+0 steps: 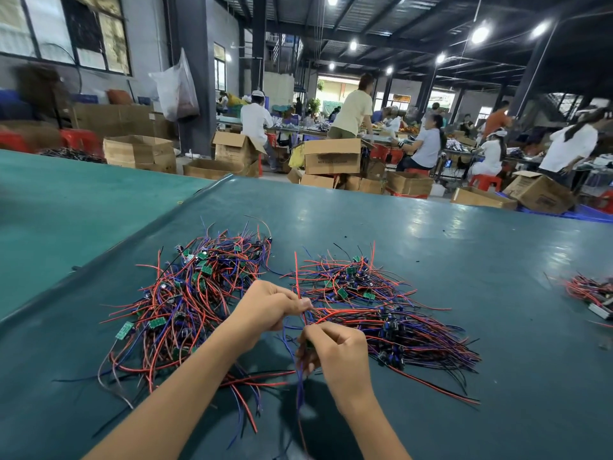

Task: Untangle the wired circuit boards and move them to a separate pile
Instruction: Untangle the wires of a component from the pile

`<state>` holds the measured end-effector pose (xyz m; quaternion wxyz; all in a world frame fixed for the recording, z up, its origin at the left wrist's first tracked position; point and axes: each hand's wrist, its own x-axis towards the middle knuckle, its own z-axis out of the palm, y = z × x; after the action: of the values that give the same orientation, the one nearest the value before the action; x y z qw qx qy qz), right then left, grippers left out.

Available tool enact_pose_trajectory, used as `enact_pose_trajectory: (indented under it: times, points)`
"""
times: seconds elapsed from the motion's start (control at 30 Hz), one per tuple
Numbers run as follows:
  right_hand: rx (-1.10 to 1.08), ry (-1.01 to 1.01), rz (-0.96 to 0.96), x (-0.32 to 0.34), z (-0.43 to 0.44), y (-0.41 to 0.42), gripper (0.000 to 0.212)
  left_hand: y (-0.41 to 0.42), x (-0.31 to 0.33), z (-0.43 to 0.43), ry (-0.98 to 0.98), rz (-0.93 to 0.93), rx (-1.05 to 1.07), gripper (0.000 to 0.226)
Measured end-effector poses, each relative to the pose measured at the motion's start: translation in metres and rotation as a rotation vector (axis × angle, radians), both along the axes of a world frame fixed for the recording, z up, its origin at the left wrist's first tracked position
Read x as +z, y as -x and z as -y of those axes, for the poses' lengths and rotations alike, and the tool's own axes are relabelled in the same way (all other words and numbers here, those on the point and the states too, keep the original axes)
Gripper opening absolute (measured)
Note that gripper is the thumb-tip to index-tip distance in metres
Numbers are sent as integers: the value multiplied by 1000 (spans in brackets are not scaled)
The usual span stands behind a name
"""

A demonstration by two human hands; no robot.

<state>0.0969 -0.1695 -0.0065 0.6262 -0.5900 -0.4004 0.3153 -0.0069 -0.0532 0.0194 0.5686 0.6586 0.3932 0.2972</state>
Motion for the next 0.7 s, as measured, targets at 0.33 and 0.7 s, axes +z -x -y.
enact_pose_trajectory:
  times: [0.33, 0.7]
  points:
    - [-19, 44, -20, -4, 13, 12, 25, -5, 0, -16, -359, -96, 267, 8]
    - [10, 51, -75, 1, 15, 17, 21, -5, -1, -30, -394, 0, 365, 15]
